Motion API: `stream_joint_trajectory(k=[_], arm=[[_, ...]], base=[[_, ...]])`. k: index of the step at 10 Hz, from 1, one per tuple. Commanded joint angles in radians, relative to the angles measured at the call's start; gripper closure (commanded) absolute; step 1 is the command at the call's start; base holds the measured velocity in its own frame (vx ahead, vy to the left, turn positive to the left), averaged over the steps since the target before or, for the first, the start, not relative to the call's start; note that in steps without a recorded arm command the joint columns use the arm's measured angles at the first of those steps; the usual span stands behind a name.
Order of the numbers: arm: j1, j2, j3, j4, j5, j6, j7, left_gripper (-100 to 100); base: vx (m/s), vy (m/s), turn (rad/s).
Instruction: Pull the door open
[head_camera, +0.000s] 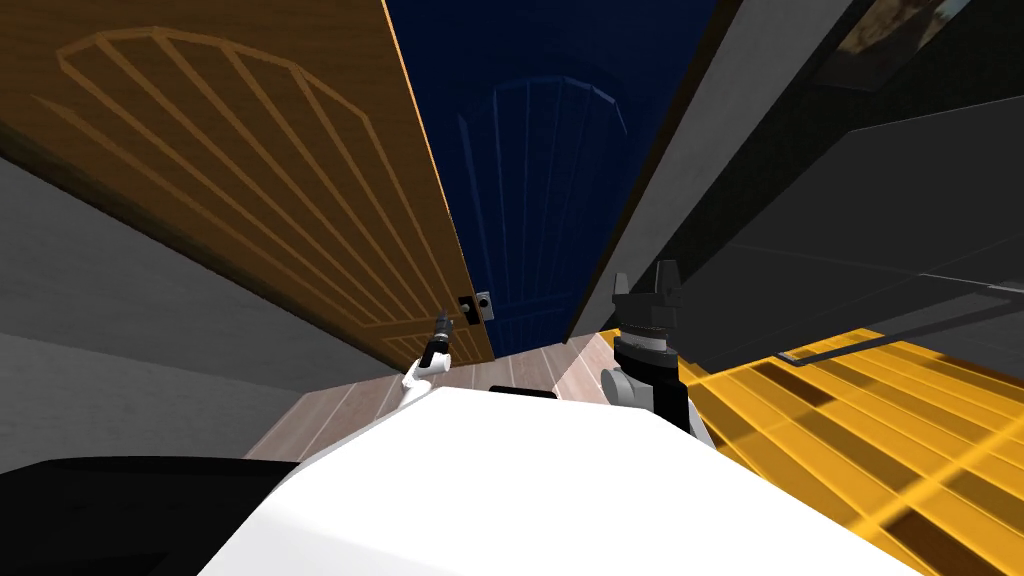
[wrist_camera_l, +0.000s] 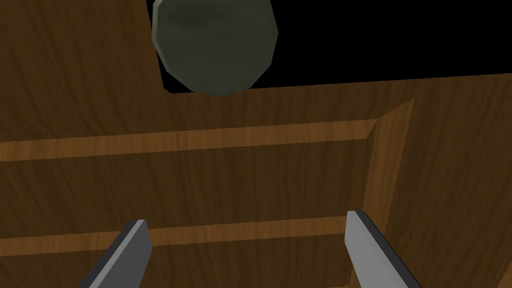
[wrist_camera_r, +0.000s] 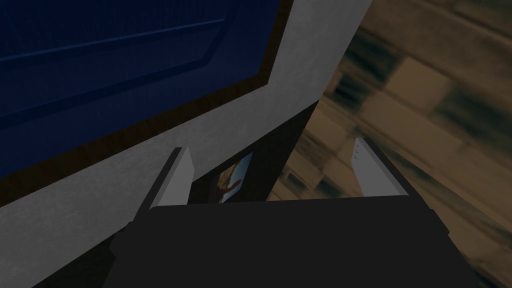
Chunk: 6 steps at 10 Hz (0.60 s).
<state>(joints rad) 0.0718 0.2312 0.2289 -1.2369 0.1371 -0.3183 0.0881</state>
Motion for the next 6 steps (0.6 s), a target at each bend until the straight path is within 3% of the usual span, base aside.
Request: stream_joint_trajectory(k=[1,2,3,6], arm=[[-0.029,-0.018,-0.024,-0.006,-0.005,-0.001,-0.003,-100],[-0.020,-0.013,-0.016,0.013,-0.004,-0.012,-0.003,-100],[-0.020,-0.013,-0.016,0.013,-0.004,-0.012,-0.003,100],[-0.020,-0.013,-0.016,0.013,-0.004,-0.012,-0.003,100]], base=[[0.259,-0.139,-0.199],[0.112,-0.068,-0.029],[-0.011,0.010,0.033],[-0.033,0.016,-0.017]])
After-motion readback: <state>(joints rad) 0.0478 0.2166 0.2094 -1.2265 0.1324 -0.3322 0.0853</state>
